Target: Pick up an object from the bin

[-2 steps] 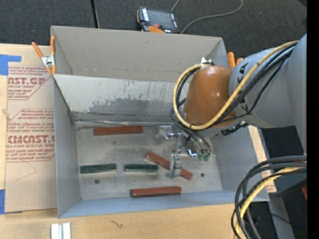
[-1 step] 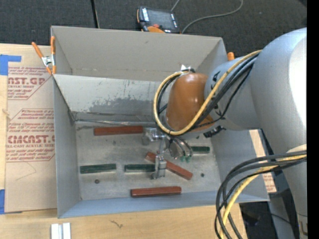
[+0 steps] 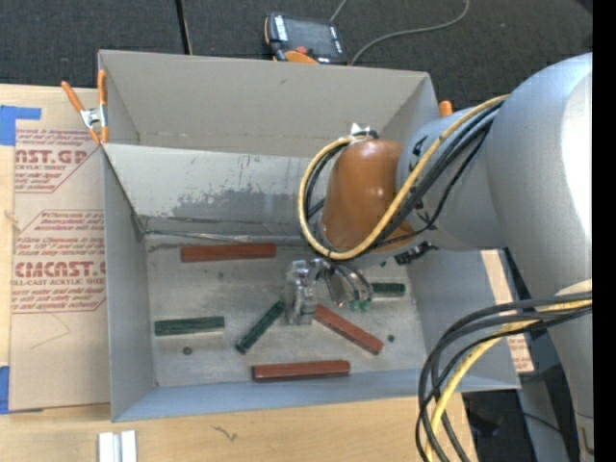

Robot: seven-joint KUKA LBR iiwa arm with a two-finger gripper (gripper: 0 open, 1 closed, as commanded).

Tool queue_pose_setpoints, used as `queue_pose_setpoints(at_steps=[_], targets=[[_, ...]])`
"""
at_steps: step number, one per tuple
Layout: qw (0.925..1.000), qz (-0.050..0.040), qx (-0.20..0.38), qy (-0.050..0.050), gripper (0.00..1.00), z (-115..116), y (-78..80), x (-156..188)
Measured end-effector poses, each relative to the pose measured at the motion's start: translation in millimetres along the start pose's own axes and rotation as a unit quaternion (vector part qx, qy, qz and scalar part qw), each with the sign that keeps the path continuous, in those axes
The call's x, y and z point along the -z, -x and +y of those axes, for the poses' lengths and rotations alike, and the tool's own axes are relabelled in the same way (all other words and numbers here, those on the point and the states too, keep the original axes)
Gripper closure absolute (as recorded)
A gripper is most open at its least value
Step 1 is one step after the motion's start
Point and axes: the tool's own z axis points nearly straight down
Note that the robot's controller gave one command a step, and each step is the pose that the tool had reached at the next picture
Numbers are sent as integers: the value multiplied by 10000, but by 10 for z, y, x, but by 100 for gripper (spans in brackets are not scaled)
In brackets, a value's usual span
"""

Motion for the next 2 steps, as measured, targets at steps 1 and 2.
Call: queue_pose_setpoints(at_steps=[1, 2], targets=[[10000, 1, 0, -1, 0, -1, -1, -2], [9999, -5, 171, 2, 0, 423, -380, 7]])
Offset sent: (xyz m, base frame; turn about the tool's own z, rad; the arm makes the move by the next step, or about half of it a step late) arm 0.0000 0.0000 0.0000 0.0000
